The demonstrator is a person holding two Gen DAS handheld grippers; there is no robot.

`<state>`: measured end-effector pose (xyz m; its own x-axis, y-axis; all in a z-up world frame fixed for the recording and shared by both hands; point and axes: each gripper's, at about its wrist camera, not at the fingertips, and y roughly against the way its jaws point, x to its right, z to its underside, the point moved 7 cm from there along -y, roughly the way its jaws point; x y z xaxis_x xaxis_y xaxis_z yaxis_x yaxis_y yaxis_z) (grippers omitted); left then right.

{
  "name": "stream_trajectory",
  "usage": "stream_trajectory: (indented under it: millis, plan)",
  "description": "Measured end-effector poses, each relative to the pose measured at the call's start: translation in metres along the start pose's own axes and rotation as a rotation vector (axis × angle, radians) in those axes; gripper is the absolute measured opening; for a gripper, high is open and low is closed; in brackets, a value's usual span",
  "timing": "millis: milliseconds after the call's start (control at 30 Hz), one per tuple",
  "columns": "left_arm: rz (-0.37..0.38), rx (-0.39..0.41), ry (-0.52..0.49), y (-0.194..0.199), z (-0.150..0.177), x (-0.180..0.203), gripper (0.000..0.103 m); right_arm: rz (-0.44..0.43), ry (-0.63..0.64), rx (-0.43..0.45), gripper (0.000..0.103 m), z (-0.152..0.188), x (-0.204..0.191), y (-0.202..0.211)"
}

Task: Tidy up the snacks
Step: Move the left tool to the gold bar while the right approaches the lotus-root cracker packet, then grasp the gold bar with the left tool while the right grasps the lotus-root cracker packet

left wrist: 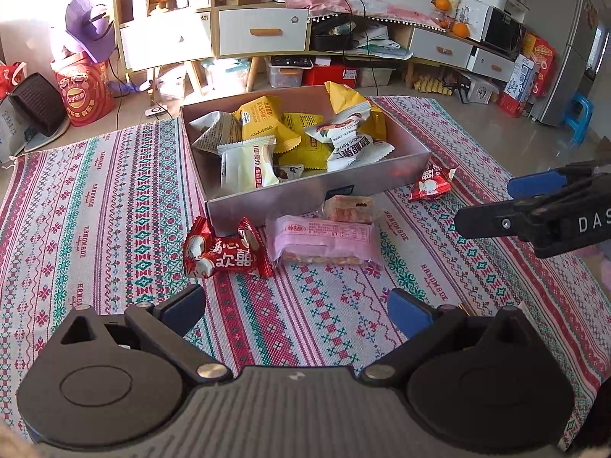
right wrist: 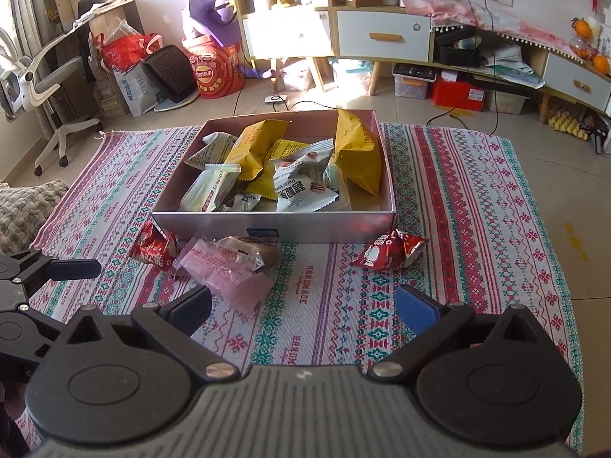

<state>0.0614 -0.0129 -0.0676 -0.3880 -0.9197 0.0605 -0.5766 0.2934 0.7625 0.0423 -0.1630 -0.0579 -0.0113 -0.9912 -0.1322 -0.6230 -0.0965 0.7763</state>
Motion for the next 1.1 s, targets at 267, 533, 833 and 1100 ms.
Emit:
stream_trajectory:
  millis: [267, 533, 833, 1100]
  plan:
    - [0.016, -0.027, -0.033, 0.002, 0.021, 0.004, 0.103, -0.005, 0.053, -0.026, 0.102, 0.021, -0.001, 0.003]
    - [0.035, -0.041, -0.061, 0.001, 0.036, 0.008, 0.103, -0.005, 0.086, -0.062, 0.102, 0.043, 0.005, 0.005]
    - [0.149, -0.047, -0.196, -0.008, 0.039, 0.038, 0.103, -0.085, 0.186, -0.195, 0.102, 0.074, 0.004, 0.007]
    - [0.244, -0.07, -0.357, -0.02, 0.048, 0.081, 0.103, -0.133, 0.329, -0.244, 0.102, 0.089, 0.009, 0.016]
